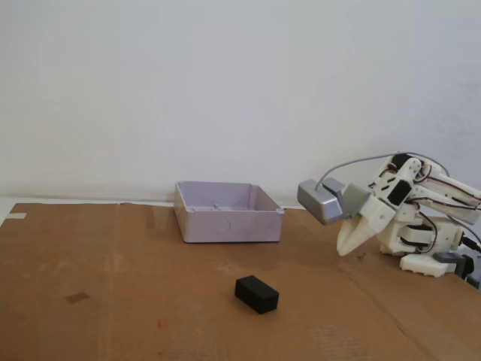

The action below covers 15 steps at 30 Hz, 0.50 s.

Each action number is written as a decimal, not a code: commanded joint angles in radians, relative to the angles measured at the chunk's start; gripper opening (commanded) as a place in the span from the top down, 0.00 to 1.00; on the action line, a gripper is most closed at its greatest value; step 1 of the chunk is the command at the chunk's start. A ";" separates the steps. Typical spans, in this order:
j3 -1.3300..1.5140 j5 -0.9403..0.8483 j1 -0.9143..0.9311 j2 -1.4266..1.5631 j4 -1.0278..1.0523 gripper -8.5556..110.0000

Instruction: Grasp a block and put it in the box.

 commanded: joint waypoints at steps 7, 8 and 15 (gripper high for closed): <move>0.041 0.006 0.002 -0.008 0.172 0.93; 0.041 0.006 0.000 -0.008 0.167 0.93; 0.041 0.006 -0.003 -0.009 0.100 0.93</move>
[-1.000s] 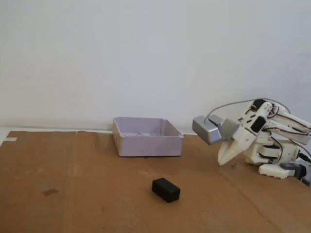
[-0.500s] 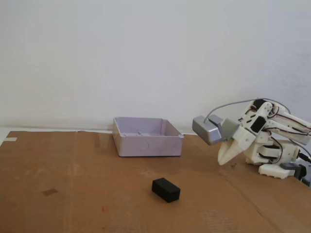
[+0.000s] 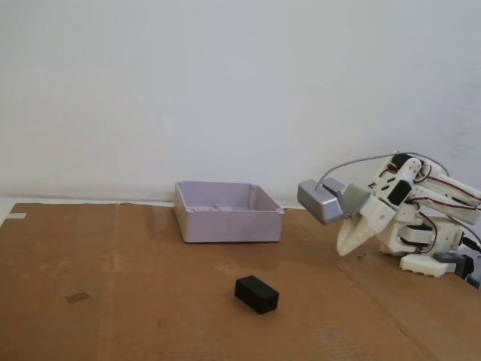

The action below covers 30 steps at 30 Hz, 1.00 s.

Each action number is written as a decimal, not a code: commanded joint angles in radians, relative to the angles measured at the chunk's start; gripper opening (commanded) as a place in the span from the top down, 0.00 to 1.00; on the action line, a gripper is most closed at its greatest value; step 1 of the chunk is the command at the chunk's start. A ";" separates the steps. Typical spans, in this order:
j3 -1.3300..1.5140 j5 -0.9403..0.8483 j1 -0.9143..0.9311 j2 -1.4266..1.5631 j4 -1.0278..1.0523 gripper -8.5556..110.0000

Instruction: Grasp a block and put it in the box.

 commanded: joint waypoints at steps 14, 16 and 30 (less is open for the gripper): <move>0.037 0.006 -0.005 -0.012 -0.132 0.93; 0.021 0.006 -0.005 -0.015 -0.140 0.93; -0.224 0.008 -0.005 -0.287 -0.178 0.93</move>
